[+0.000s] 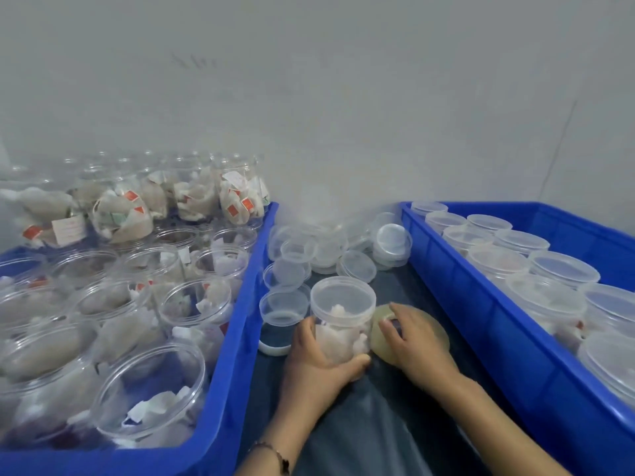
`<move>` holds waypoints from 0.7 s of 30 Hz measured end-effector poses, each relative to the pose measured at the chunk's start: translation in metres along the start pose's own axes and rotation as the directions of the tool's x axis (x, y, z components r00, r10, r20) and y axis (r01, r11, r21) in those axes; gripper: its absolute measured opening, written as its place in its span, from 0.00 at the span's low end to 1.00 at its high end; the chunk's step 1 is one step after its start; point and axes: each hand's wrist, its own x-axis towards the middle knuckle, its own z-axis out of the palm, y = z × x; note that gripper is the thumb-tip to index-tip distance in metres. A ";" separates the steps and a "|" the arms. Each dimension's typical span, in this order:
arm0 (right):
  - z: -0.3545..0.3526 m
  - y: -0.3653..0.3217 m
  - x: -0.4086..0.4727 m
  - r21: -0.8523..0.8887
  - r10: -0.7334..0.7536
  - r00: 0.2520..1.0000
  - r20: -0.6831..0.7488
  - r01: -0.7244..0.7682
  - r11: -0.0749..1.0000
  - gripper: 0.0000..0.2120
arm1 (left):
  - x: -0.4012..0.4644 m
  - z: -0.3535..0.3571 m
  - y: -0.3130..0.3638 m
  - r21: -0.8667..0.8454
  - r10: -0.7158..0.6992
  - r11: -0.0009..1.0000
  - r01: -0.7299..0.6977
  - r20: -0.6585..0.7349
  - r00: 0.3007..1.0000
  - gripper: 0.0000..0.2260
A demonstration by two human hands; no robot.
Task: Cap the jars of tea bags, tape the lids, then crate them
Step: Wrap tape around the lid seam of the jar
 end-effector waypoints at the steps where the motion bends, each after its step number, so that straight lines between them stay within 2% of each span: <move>1: 0.007 0.011 -0.005 -0.137 -0.037 0.997 0.074 0.047 0.990 0.22 | 0.000 -0.001 0.000 0.000 -0.003 1.000 0.003 -0.003 1.000 0.39; 3: 0.016 0.022 -0.014 -0.340 -0.099 0.991 0.087 0.123 0.932 0.25 | 0.002 0.000 0.001 0.012 0.014 1.000 -0.014 -0.038 0.999 0.38; 6: 0.015 0.021 -0.021 -0.366 -0.132 0.991 -0.035 0.111 0.924 0.19 | 0.003 0.001 0.000 0.148 0.074 0.987 -0.055 -0.127 0.989 0.43; 7: 0.012 0.019 -0.024 -0.337 -0.132 0.988 -0.085 0.096 0.937 0.18 | 0.002 -0.001 0.001 0.208 0.088 0.977 -0.055 -0.150 0.985 0.46; 9: 0.004 0.018 -0.028 -0.165 -0.077 0.978 -0.192 0.045 0.985 0.15 | 0.001 -0.003 0.007 0.287 0.071 0.958 -0.018 -0.177 0.982 0.53; 11: -0.002 0.021 -0.034 -0.027 -0.026 0.964 -0.264 0.019 0.999 0.12 | -0.004 -0.005 0.015 0.270 0.067 0.963 -0.007 -0.213 0.975 0.53; 12: -0.004 0.021 -0.037 -0.011 -0.023 0.958 -0.287 0.021 1.000 0.12 | -0.007 -0.005 0.017 0.257 0.121 0.965 -0.055 -0.249 0.961 0.51; 13: -0.005 0.021 -0.039 -0.009 -0.031 0.952 -0.306 0.030 1.000 0.13 | -0.009 -0.005 0.016 0.263 0.233 0.952 -0.154 -0.303 0.924 0.46; 15: -0.007 0.022 -0.040 -0.010 -0.037 0.942 -0.335 0.036 0.999 0.16 | -0.020 -0.004 0.016 0.349 0.538 0.837 -0.421 -0.383 0.751 0.32; 17: -0.007 0.022 -0.041 0.023 -0.016 0.942 -0.335 0.025 0.999 0.18 | -0.028 -0.002 0.015 0.433 0.772 0.626 -0.649 -0.229 0.593 0.17; 18: -0.006 0.022 -0.040 0.037 -0.008 0.942 -0.337 0.021 0.999 0.18 | -0.030 0.000 0.015 0.456 0.824 0.539 -0.708 -0.111 0.556 0.14; 19: -0.005 0.021 -0.040 0.044 -0.007 0.940 -0.341 0.023 0.999 0.18 | -0.031 0.002 0.017 0.466 0.827 0.499 -0.731 -0.004 0.562 0.14; 20: -0.005 0.021 -0.040 0.041 -0.015 0.937 -0.349 0.032 0.999 0.17 | -0.032 0.005 0.022 0.473 0.783 0.517 -0.713 0.075 0.617 0.15; 21: -0.004 0.021 -0.041 0.032 -0.026 0.933 -0.359 0.040 0.999 0.17 | -0.035 0.009 0.029 0.472 0.700 0.589 -0.656 0.108 0.706 0.16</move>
